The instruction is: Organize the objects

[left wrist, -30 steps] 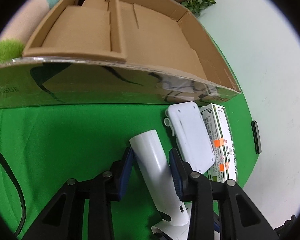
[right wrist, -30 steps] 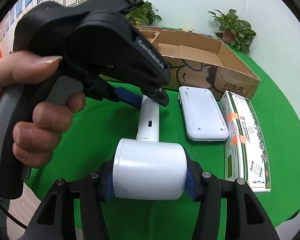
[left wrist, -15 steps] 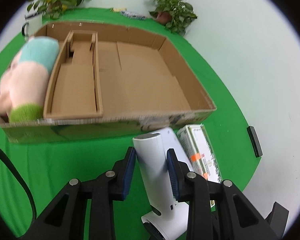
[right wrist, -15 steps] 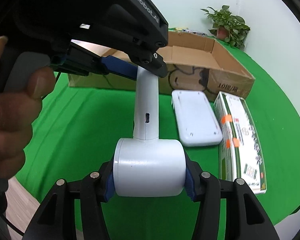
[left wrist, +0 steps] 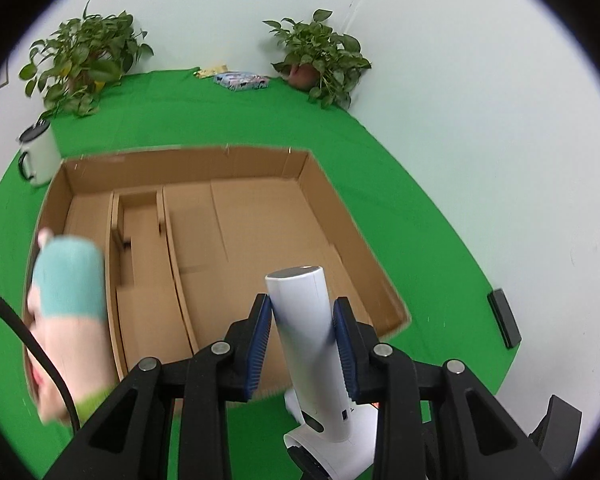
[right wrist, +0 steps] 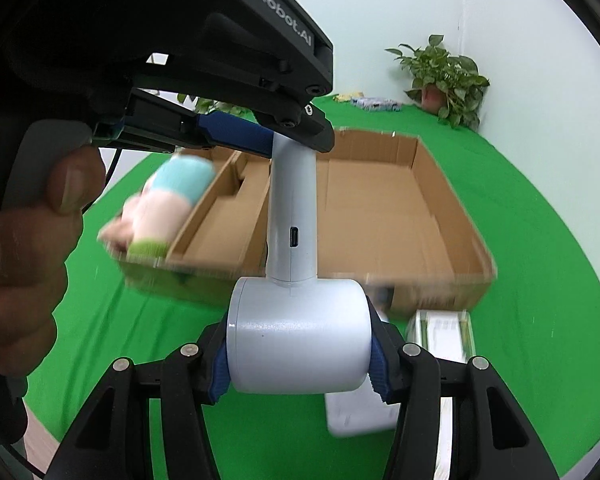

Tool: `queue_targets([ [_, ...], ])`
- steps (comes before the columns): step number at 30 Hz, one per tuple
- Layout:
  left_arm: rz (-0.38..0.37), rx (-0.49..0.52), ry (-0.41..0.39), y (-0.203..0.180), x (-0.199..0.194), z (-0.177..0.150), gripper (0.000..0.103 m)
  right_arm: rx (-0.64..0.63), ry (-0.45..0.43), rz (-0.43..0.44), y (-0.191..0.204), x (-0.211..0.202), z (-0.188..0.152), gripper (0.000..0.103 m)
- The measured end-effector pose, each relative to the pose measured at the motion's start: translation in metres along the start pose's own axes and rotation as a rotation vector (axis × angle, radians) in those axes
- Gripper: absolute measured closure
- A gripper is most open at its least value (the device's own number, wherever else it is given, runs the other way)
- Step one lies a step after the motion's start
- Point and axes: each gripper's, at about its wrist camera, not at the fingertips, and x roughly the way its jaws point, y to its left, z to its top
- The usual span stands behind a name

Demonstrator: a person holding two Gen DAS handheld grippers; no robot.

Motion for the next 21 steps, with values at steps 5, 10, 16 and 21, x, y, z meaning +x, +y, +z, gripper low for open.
queue_targets([
  [5,0.004,-0.015,0.009,0.014,0.017,0.034,0.073,0.016,0.013,0.006,-0.001,0.017,0.046,0.052],
  [10,0.023,-0.042,0.076,0.039,0.055,0.050,0.073,0.037,0.069,0.034,-0.010,0.062,0.074,0.051],
  [16,0.032,-0.100,0.197,0.068,0.106,0.043,0.073,0.069,0.182,0.071,-0.019,0.117,0.069,0.051],
  [21,0.048,-0.134,0.268,0.082,0.134,0.031,0.073,0.103,0.288,0.112,-0.024,0.147,0.062,0.051],
])
